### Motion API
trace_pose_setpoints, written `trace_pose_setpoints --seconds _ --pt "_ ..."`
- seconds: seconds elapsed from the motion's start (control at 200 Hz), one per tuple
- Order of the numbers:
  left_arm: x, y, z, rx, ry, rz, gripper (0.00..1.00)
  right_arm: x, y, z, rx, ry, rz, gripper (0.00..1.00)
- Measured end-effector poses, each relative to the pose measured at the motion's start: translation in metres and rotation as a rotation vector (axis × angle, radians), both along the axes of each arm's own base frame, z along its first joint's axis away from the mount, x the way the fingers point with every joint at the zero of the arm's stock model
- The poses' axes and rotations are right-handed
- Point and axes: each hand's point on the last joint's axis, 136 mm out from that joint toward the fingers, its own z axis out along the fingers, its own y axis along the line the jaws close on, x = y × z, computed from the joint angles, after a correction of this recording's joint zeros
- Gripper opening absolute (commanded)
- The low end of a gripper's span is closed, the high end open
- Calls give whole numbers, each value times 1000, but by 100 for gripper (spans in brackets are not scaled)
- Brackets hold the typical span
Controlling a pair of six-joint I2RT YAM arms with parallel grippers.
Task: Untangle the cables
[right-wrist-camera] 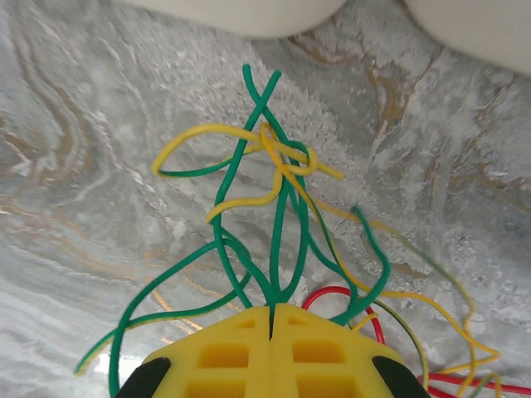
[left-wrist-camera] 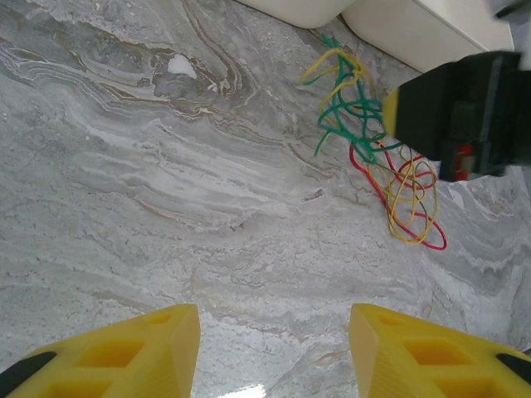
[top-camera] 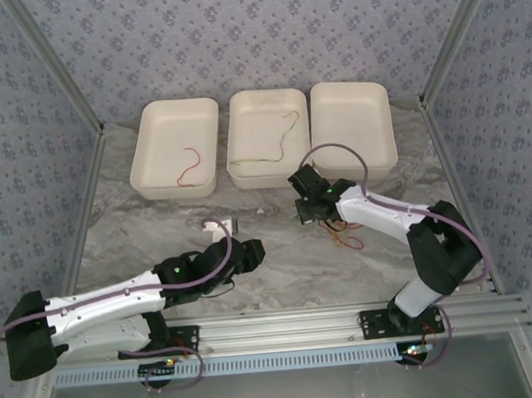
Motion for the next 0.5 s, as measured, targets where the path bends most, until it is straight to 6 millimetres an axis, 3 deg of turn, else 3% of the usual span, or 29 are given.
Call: trace_pose_setpoints --seconds 0.285,0.39,0.5 --pt "1 -2 9 -41 -11 7 63 -11 13 116 282 -215 67 0" --pt "1 0 26 -102 -30 16 77 -22 21 137 397 -226 130 0" --pt "1 2 47 -190 -48 34 83 -34 29 138 479 -211 197 0"
